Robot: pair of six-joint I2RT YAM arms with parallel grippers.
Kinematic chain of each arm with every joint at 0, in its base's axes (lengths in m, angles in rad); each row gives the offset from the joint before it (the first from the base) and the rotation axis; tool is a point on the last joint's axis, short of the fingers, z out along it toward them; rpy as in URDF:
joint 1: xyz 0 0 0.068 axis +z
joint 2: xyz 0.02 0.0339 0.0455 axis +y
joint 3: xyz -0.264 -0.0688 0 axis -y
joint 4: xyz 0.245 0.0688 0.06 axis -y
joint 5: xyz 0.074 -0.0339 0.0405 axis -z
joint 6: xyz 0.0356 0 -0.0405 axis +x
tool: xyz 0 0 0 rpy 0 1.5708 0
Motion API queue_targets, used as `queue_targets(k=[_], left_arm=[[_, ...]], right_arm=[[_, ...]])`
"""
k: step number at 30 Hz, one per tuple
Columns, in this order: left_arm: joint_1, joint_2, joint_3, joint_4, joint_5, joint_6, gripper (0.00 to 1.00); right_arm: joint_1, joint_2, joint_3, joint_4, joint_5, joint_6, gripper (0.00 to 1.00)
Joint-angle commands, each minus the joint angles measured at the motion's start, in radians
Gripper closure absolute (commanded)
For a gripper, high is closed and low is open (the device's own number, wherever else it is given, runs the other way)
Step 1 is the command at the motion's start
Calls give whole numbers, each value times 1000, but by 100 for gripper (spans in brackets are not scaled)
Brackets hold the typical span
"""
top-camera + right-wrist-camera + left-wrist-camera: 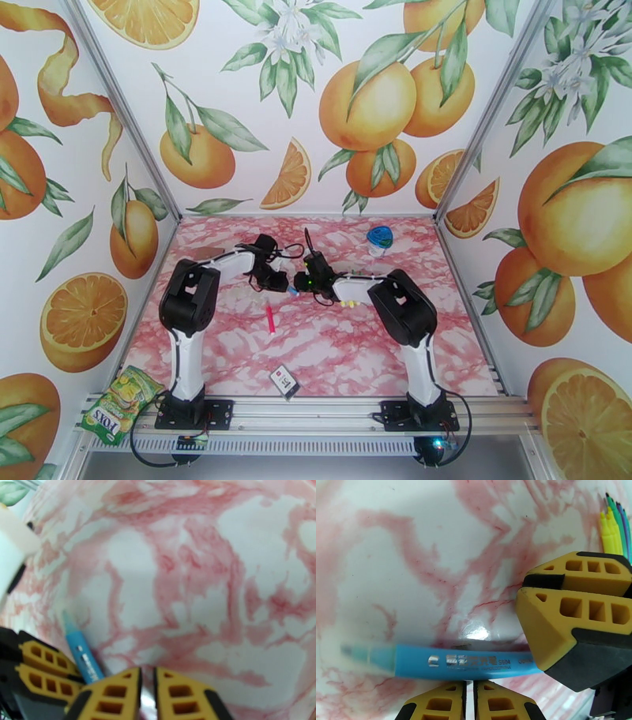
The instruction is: Open the pen caps
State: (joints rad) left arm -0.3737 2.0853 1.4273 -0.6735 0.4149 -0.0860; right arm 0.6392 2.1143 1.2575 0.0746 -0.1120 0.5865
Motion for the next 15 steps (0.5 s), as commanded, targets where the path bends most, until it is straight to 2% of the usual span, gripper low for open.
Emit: queue_targets(k=[1, 8, 15], left_arm=[[7, -43, -25, 33, -11, -50, 85], [61, -108, -28, 56, -12, -93, 73], [114, -194, -31, 69, 26, -110, 69]], right_arm=[[-6, -29, -15, -42, -2, -60, 80], [-6, -80, -23, -51, -58, -204, 67], [-4, -82, 37, -89, -101, -288, 62]])
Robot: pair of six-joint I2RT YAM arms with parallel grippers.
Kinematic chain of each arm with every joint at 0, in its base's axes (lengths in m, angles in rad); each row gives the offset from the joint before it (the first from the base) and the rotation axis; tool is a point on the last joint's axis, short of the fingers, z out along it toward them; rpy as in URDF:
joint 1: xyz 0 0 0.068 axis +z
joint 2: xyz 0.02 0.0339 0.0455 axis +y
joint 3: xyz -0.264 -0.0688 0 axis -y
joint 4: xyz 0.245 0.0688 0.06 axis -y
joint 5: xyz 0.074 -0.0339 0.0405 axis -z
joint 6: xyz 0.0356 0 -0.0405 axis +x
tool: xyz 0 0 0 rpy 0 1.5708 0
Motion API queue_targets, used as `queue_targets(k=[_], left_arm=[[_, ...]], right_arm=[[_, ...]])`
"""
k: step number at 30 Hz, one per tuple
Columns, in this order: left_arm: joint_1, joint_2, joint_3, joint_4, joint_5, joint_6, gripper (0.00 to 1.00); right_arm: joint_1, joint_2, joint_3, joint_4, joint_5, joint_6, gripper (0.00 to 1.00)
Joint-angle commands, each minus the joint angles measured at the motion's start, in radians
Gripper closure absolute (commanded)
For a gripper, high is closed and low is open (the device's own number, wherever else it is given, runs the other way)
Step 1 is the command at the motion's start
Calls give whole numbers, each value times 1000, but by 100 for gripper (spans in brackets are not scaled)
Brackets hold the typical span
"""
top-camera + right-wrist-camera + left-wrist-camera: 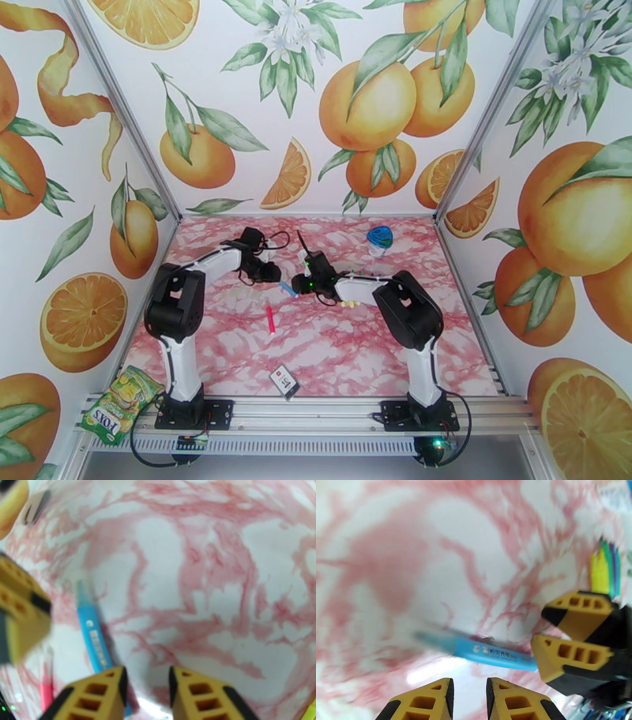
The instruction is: Open the pen caps
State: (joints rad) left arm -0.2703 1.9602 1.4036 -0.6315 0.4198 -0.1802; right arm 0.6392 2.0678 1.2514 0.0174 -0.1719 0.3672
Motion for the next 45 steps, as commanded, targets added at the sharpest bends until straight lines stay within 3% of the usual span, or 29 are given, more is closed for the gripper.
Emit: queue_targets(k=[1, 7, 16, 23, 34, 42, 45], left_arm=[[18, -81, -13, 28, 12, -19, 67], [90, -164, -101, 87, -32, -67, 56], [209, -304, -265, 184, -76, -126, 40], [274, -386, -326, 187, -87, -123, 40], [288, -425, -365, 194, -85, -114, 40], [289, -421, -376, 216, -54, -120, 40], [288, -401, -383, 258, 33, -127, 39]], right_arm=[[-1, -30, 58, -44, -50, -83, 61], [44, 30, 192, -203, -17, -175, 58], [82, 124, 324, -350, 54, -189, 58], [92, 177, 403, -469, 109, -215, 59], [128, 224, 467, -596, 220, -264, 64], [132, 219, 438, -592, 227, -246, 79], [134, 181, 370, -532, 229, -235, 83]])
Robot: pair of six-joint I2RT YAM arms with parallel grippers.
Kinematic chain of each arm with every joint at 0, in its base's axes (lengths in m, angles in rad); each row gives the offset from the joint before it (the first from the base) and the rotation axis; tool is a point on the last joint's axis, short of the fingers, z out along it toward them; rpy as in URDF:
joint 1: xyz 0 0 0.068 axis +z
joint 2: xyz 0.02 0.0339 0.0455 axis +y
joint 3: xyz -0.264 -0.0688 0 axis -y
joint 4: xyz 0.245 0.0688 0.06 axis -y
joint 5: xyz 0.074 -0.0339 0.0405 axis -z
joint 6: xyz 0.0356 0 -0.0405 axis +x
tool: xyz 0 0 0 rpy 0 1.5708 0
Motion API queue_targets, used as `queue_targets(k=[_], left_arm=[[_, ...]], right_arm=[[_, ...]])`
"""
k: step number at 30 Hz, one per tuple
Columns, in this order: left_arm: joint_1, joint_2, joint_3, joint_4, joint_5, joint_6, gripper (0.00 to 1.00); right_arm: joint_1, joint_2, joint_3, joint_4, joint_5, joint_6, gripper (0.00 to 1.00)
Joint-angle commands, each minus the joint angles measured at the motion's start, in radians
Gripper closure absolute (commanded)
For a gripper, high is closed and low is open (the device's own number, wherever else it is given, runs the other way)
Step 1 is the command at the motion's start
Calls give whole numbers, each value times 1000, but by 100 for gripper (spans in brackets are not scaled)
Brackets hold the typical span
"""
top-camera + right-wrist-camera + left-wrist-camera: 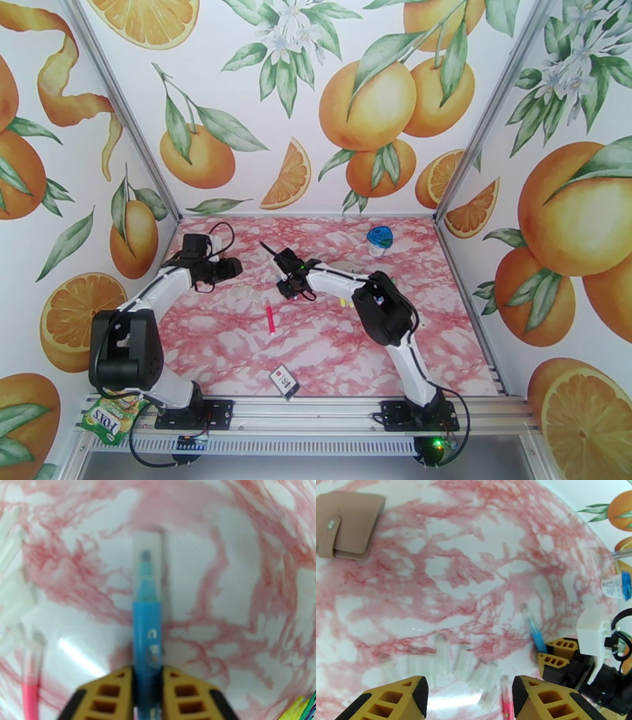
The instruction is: Open the pen caps
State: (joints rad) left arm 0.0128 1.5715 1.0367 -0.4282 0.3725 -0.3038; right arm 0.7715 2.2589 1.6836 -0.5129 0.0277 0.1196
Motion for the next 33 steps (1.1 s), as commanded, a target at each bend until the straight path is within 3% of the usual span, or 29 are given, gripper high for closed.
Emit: queue_targets(k=[1, 6, 15, 26, 33], left_arm=[[6, -6, -20, 74, 117, -12, 39], [-9, 15, -21, 134, 191, -47, 39], [-97, 88, 50, 198, 298, -104, 38], [-245, 184, 124, 428, 393, -239, 38], [-291, 237, 186, 412, 402, -238, 38]], right_arm=[[0, -31, -91, 33, 26, 16, 83], [-17, -145, -227, 172, 11, 56, 86], [-104, -407, -542, 530, -159, 169, 88], [-121, -508, -650, 618, -225, 185, 88], [-121, -549, -673, 665, -267, 203, 88]])
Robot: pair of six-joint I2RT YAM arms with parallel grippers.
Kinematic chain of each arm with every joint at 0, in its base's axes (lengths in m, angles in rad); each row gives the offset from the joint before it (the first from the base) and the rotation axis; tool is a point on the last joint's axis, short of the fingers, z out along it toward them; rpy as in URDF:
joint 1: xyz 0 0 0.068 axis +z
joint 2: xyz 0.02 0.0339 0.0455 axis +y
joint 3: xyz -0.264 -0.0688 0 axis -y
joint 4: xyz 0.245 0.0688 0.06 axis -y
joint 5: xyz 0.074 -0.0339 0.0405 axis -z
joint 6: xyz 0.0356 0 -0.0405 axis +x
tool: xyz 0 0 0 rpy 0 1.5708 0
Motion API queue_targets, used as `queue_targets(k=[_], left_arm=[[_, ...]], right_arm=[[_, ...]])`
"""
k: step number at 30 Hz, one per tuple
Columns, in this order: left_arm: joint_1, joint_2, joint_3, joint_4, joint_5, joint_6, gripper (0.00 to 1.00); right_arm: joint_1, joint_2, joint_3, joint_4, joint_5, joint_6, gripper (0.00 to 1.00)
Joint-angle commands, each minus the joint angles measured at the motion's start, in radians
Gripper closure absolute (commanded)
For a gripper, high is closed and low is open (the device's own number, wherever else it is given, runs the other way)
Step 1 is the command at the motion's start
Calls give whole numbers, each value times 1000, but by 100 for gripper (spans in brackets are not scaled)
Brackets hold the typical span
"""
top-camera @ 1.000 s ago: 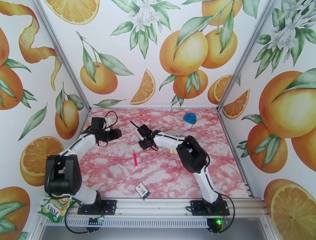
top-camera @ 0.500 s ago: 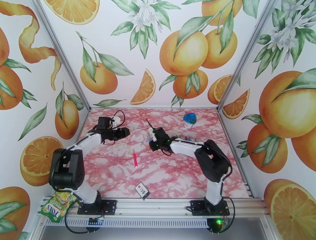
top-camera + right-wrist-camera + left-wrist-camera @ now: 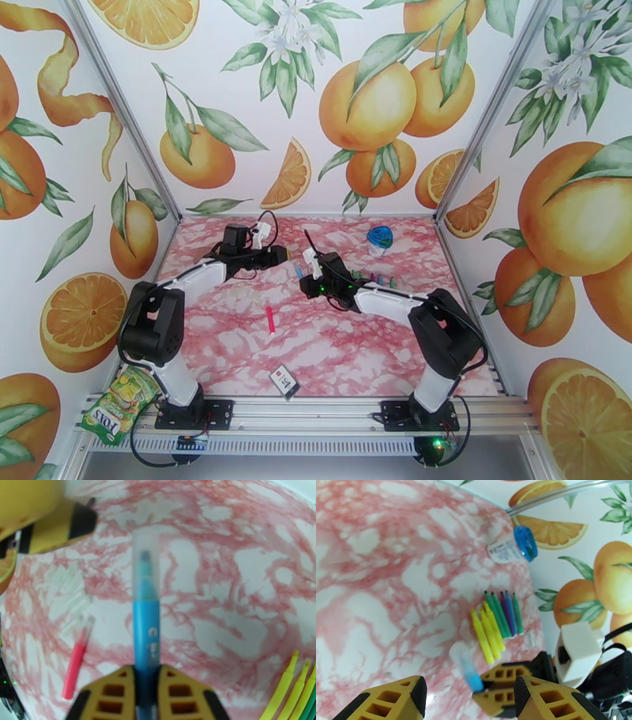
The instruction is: Open the pen caps
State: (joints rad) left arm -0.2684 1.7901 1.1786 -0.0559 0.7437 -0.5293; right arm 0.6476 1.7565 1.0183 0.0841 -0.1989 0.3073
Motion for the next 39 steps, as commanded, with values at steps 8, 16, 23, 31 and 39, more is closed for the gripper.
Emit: queue_targets(k=[8, 16, 23, 31, 39], left_arm=[[-36, 36, 69, 13, 35, 7, 42], [-60, 49, 93, 3, 61, 14, 60], [-64, 51, 89, -8, 73, 19, 72], [-68, 54, 88, -5, 87, 13, 86], [-77, 46, 96, 2, 121, 14, 90]], right_arm=[[5, -57, -5, 83, -63, 21, 89], [9, -60, -1, 82, -62, 21, 89], [10, -70, -7, 82, -48, 18, 89], [9, -78, -8, 76, -41, 15, 83], [10, -46, 22, 46, -45, 7, 69]])
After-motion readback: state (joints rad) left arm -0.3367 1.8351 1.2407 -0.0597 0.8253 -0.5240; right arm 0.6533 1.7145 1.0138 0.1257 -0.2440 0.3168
